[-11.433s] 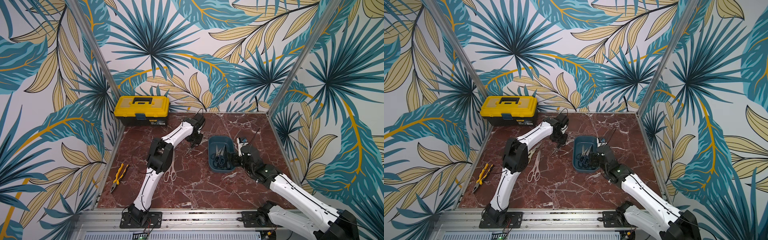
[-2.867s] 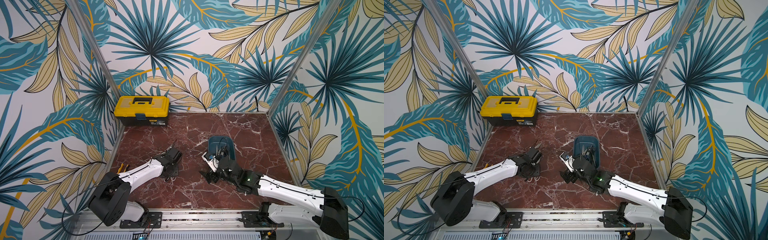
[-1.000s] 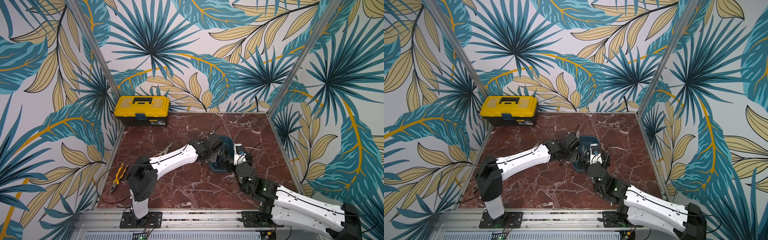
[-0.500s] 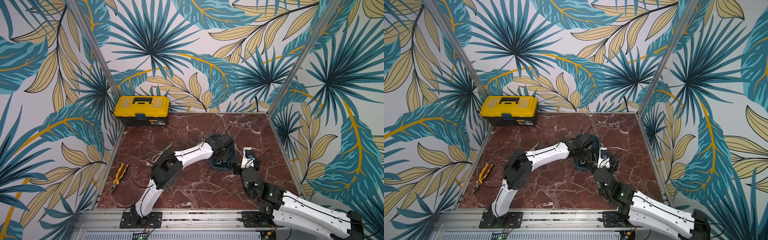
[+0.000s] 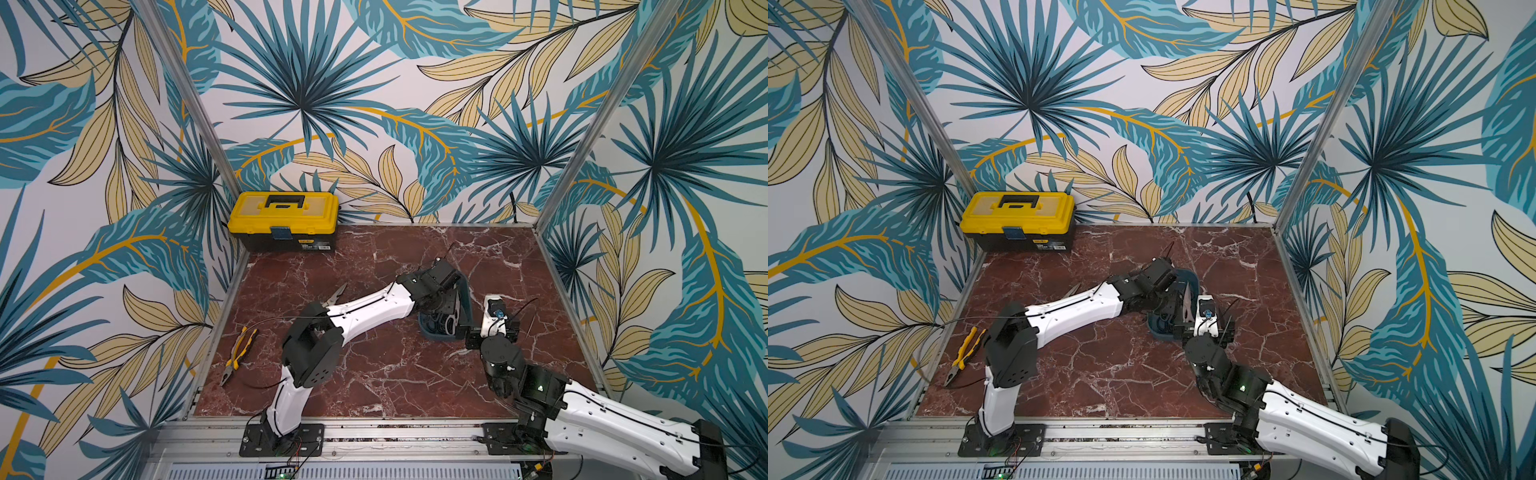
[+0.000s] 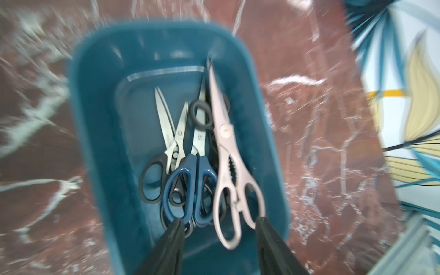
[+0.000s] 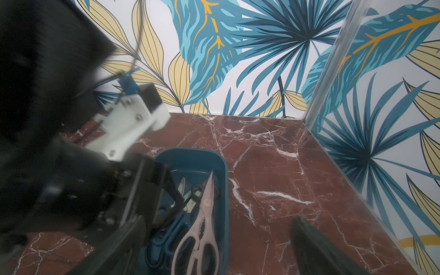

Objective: Put the scissors into the storage box
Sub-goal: Place the scissors in the storage box, then pick up the scissors from the center of the board.

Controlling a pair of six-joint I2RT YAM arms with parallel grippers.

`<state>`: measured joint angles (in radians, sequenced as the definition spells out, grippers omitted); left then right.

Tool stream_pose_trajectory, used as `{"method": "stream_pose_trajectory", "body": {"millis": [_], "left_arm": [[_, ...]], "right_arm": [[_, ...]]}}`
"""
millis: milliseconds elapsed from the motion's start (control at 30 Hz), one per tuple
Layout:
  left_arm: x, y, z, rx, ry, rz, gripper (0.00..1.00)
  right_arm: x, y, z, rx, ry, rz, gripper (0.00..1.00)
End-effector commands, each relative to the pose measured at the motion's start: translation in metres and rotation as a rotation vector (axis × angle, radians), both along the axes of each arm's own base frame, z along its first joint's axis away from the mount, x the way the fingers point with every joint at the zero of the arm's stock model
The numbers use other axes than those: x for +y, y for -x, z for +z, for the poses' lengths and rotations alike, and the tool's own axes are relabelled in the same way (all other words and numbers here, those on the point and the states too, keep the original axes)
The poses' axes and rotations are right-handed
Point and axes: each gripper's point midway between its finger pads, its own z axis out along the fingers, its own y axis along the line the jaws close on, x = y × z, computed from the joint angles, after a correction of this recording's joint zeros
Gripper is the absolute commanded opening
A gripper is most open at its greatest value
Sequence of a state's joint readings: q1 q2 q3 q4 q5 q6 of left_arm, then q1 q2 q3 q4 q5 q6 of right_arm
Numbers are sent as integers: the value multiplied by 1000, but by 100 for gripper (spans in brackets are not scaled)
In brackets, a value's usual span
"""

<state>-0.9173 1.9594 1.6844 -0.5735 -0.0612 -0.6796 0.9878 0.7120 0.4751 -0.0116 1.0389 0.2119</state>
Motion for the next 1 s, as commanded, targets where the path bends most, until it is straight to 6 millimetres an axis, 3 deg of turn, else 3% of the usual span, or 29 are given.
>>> {"method": "stream_pose_trajectory", "body": {"millis": [0,167,233,333,433,567,633,733,900,967], "left_arm": [[26,-17,49,-143,43,56,53],[95,-18,75,-305,-29,143,52],[135,-17,86,-386,-62,220,55],[191,-13,88,-447,-112,293,60],[256,-8,70,-370,-221,382,59],[322,3,27,-174,-293,453,59],[334,11,0,-61,-268,412,59],[337,21,-31,85,-258,321,57],[340,21,-58,233,-341,220,60],[344,18,-66,288,-382,221,57]], "right_arm": [[3,-1,7,-33,-17,23,100],[26,-6,10,-15,-1,106,100],[55,-6,10,0,7,254,100],[116,8,5,56,43,588,100],[157,18,0,130,51,775,100],[196,30,-2,182,62,963,100],[212,32,-5,202,77,1028,100],[224,29,-8,239,89,1049,100],[229,27,-12,249,89,1049,100],[226,24,-15,258,90,1030,100]]}}
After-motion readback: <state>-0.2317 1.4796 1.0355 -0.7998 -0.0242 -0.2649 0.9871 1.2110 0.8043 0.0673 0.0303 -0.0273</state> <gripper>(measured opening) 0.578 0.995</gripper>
